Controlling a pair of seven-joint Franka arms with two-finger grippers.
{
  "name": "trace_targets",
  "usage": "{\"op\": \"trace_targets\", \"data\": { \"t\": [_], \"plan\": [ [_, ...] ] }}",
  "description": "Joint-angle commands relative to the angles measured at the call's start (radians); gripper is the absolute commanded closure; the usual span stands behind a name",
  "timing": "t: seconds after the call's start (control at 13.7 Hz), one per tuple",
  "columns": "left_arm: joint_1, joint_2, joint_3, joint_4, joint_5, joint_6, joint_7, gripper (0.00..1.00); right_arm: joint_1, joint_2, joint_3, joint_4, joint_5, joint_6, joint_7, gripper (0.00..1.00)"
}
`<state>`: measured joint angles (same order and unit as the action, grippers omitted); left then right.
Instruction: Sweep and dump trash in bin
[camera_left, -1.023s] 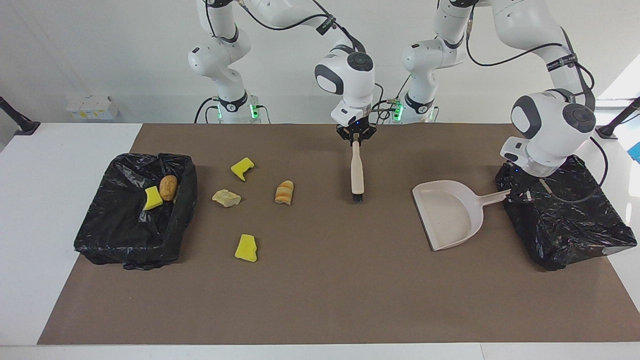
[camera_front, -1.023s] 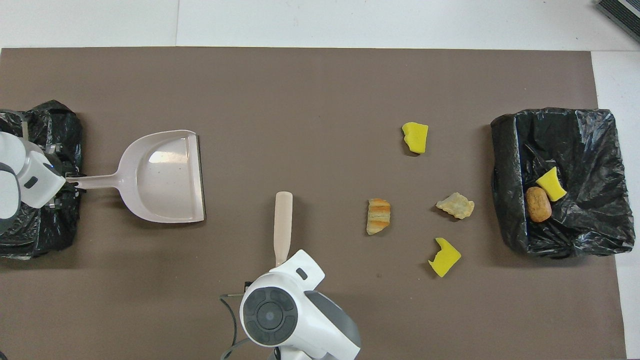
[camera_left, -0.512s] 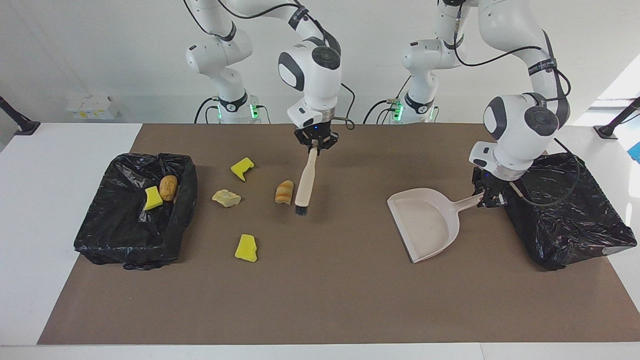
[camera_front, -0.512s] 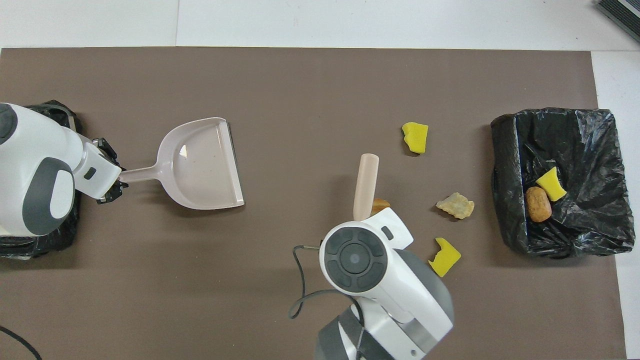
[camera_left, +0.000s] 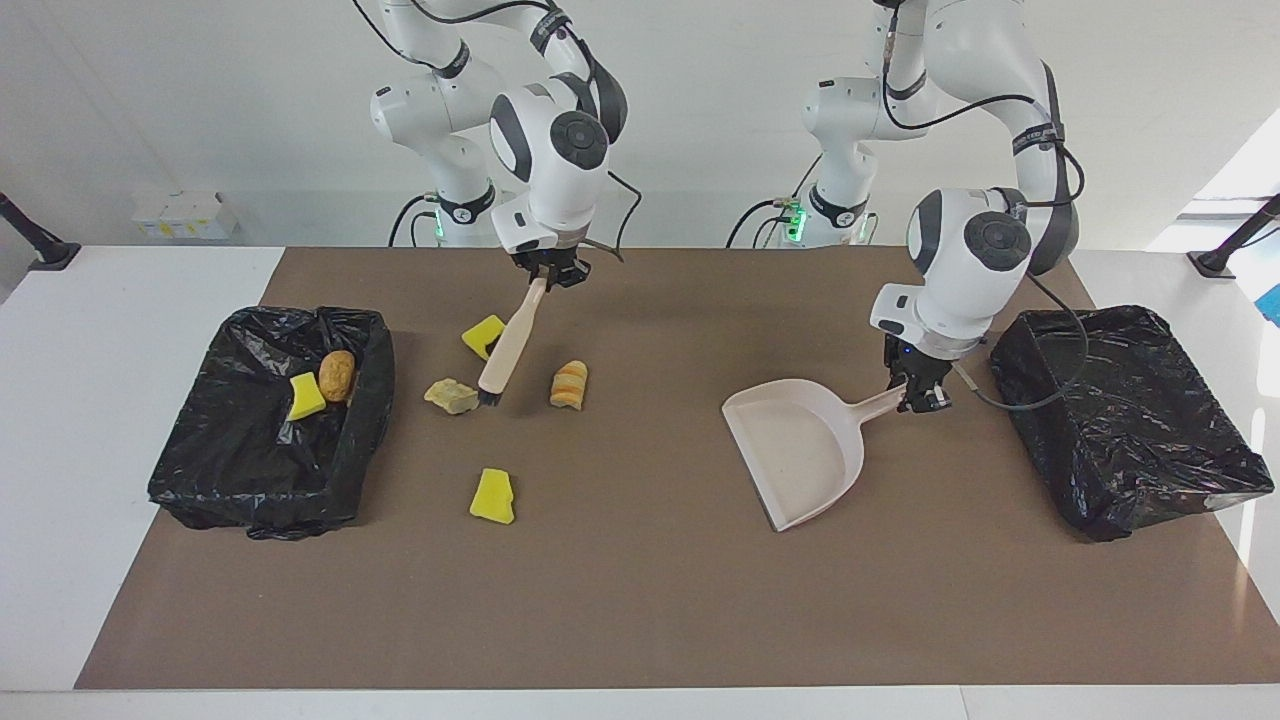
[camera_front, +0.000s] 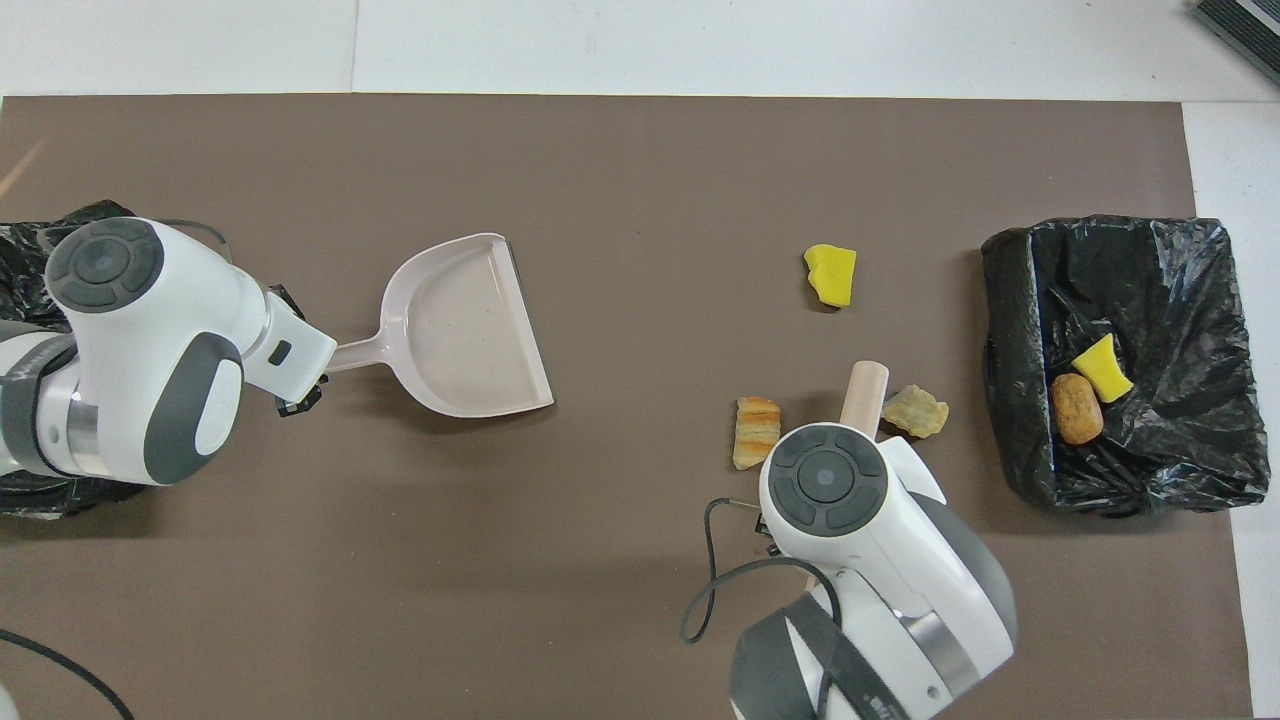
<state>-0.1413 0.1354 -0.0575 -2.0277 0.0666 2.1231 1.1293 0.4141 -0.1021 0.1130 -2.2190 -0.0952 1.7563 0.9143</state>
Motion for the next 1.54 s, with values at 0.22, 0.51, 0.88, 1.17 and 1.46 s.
{"op": "trace_targets", "data": {
  "t": [0.22, 0.51, 0.88, 1.17, 1.46],
  "plan": [
    [-0.084, -0.086, 0.015, -0.114, 0.009, 0.004, -0.025, 1.00, -0.107, -0.203, 0.017, -0.261, -0.009, -0.032, 0.043, 1.00],
    [-0.106, -0.102, 0.015, -0.126, 0.009, -0.025, -0.043, 1.00, -0.051, -0.280, 0.022, -0.340, 0.076, -0.041, 0.135, 1.00],
    [-0.148, -0.129, 0.012, -0.170, 0.009, -0.008, -0.100, 1.00, 0.043, -0.161, 0.022, -0.363, 0.149, 0.165, 0.206, 1.00],
    [-0.202, -0.135, 0.012, -0.192, 0.009, 0.004, -0.172, 1.00, 0.020, -0.001, 0.020, -0.185, 0.152, 0.342, 0.084, 1.00],
    [-0.208, -0.134, 0.010, -0.223, 0.010, 0.058, -0.168, 1.00, 0.034, 0.174, 0.023, 0.042, 0.155, 0.377, 0.080, 1.00]
  ]
}}
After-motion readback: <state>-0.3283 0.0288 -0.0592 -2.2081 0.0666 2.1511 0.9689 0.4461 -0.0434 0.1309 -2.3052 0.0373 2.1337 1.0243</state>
